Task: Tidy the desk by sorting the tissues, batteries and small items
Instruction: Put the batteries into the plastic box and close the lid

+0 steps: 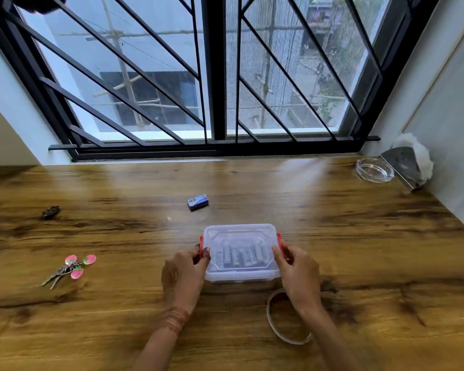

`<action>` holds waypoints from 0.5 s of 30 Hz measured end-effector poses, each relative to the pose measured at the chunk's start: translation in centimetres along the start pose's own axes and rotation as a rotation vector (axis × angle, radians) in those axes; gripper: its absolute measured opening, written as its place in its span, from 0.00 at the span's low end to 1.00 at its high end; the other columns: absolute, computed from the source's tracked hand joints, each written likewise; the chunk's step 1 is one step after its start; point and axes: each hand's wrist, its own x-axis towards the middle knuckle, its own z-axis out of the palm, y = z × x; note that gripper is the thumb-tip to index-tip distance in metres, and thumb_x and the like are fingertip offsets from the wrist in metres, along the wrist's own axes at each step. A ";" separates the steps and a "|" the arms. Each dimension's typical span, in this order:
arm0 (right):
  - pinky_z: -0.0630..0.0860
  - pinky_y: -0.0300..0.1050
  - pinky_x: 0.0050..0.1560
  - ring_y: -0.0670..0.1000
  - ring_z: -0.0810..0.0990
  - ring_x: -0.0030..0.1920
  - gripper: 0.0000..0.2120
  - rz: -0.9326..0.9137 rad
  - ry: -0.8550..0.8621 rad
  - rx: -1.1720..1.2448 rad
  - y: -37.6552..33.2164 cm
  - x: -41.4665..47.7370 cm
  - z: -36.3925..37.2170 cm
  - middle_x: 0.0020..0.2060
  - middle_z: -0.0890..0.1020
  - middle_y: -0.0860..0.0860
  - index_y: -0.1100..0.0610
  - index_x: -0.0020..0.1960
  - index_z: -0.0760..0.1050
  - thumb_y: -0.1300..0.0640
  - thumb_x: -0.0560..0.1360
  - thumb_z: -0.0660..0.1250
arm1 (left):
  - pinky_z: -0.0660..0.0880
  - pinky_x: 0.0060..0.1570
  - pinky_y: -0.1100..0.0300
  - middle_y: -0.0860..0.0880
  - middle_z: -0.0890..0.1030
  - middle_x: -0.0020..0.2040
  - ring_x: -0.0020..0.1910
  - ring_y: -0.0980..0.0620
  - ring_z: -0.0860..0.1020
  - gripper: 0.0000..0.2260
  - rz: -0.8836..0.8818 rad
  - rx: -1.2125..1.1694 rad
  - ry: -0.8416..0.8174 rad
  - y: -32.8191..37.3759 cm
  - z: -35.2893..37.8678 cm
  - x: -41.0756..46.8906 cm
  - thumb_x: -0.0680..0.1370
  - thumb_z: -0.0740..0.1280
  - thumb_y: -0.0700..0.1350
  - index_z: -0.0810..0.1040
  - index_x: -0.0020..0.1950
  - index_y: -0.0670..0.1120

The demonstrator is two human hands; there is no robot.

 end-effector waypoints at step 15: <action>0.70 0.33 0.34 0.44 0.76 0.39 0.12 0.254 -0.094 0.037 0.3 1.3 -0.1 0.38 0.78 0.47 0.57 0.52 0.78 0.50 0.74 0.66 | 0.80 0.49 0.52 0.46 0.83 0.53 0.49 0.50 0.81 0.20 -0.138 -0.167 -0.107 -0.3 -0.5 0.8 0.73 0.68 0.52 0.76 0.62 0.44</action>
